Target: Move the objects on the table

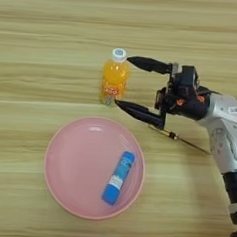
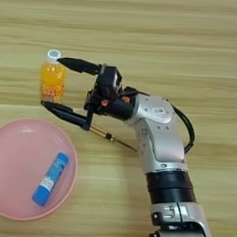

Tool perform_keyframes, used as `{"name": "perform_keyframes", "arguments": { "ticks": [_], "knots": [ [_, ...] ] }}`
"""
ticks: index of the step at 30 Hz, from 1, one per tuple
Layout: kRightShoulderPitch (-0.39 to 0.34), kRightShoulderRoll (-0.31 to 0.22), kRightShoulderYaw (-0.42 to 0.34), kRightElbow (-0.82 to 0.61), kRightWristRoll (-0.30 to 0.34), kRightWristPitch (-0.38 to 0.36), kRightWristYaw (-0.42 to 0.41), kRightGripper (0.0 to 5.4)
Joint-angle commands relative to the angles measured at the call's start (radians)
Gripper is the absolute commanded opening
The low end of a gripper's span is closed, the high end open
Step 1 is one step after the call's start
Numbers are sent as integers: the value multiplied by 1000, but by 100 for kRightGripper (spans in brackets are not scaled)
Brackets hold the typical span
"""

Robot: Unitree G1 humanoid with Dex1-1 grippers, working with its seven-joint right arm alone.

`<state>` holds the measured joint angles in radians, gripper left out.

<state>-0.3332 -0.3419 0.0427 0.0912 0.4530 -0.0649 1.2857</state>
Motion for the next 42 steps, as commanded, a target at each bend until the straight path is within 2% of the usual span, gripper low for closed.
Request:
{"name": "perform_keyframes", "arguments": {
  "ticks": [1, 6, 10, 13, 19, 23, 32, 35, 42],
  "knots": [
    [-28, -47, 30, -45, -28, 28, -1, 537],
    [-30, -66, 72, -14, -71, 20, 40, 537],
    [-28, -95, 109, 24, -101, 12, 108, 537],
    [-34, -105, 128, 50, -116, -21, 162, 537],
    [-63, -143, 189, 112, -202, -67, 235, 537],
    [-80, -146, 215, 118, -235, -77, 256, 537],
    [-74, -141, 254, 72, -317, -118, 218, 537],
    [-70, -142, 268, 71, -375, -152, 172, 537],
    [-71, -149, 303, 77, -461, -177, 120, 537]
  ]
}}
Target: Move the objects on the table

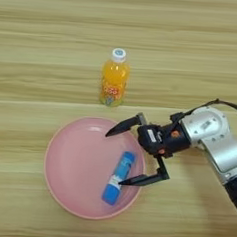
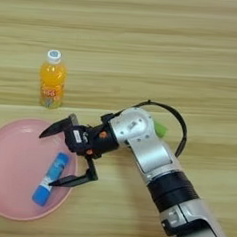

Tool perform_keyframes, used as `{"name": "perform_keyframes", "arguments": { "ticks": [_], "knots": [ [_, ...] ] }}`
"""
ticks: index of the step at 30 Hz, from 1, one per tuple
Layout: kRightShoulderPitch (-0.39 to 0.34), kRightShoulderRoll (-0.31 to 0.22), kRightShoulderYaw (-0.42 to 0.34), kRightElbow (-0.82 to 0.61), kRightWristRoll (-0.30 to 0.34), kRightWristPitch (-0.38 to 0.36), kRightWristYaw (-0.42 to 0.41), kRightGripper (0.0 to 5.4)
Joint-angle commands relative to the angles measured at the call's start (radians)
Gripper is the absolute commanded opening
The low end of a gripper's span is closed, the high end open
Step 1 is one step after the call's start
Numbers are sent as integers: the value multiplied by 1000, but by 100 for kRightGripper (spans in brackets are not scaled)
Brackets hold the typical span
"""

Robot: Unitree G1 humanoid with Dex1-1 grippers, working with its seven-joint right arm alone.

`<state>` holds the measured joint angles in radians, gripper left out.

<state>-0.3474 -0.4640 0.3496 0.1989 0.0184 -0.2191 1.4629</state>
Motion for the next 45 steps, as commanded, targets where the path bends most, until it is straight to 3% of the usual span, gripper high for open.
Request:
{"name": "perform_keyframes", "arguments": {
  "ticks": [1, 8, 16, 23, 45],
  "knots": [
    [-58, -31, 2, -27, -35, -27, -55, 537],
    [-75, -61, 42, 6, -68, -40, -21, 537],
    [-99, -40, 66, 40, -90, -49, -47, 537],
    [-126, -26, 92, 68, -123, -4, -61, 537],
    [-132, -33, 141, 124, -126, 32, -35, 324]
  ]
}}
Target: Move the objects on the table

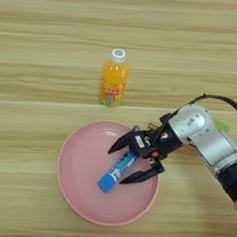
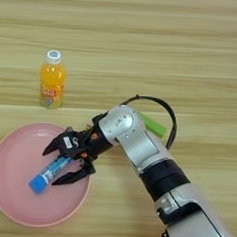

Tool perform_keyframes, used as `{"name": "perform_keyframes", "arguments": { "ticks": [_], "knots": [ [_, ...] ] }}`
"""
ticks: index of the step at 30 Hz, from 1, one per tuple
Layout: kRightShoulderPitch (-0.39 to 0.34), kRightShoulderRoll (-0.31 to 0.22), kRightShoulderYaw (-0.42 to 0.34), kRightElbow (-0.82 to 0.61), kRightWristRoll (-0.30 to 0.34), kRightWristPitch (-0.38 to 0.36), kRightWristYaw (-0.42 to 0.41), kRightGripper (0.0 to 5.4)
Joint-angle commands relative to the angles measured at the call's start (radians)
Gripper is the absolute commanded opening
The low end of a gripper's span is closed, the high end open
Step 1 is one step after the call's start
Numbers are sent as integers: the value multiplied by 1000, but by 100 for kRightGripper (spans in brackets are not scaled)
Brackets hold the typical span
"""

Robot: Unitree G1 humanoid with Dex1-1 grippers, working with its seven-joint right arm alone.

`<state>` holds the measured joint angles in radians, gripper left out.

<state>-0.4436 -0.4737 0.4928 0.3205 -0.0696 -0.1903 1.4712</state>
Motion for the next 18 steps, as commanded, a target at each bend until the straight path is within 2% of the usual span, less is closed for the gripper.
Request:
{"name": "perform_keyframes", "arguments": {
  "ticks": [1, 18],
  "knots": [
    [-36, -23, -1, 4, -37, 3, -43, 311],
    [-40, -16, -4, 5, -13, 4, -38, 165]
  ]
}}
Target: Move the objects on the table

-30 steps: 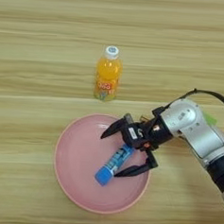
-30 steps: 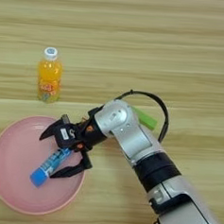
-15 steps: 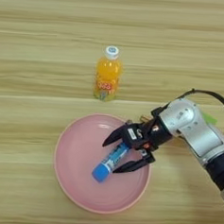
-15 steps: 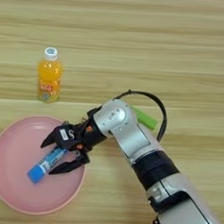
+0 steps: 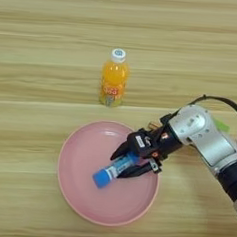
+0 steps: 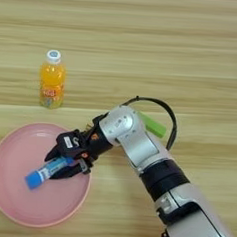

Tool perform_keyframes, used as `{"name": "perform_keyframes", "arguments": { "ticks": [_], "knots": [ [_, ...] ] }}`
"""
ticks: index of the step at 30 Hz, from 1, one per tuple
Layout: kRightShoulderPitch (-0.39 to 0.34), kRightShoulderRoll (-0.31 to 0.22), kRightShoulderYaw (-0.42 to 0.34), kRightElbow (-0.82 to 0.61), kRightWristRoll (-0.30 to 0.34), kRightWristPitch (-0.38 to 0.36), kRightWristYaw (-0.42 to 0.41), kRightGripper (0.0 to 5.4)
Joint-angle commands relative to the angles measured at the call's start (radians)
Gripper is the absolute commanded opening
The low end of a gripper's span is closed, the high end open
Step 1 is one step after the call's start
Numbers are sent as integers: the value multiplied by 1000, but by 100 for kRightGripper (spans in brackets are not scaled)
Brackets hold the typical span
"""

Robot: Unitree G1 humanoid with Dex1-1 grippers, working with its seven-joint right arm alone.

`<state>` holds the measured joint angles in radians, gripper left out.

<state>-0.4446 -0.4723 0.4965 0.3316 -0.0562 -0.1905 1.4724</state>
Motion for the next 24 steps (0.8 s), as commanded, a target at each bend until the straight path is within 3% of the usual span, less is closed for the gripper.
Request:
{"name": "perform_keyframes", "arguments": {
  "ticks": [1, 7, 12, 18, 24],
  "knots": [
    [-39, -17, -9, -7, -24, 4, -39, 156],
    [-43, -10, -14, -6, -11, 2, -39, 140],
    [-58, 21, -60, -15, 38, 12, -67, 140],
    [-77, 25, -195, -94, 171, 51, -93, 140],
    [-74, -12, -340, -167, 259, 56, -148, 140]
  ]
}}
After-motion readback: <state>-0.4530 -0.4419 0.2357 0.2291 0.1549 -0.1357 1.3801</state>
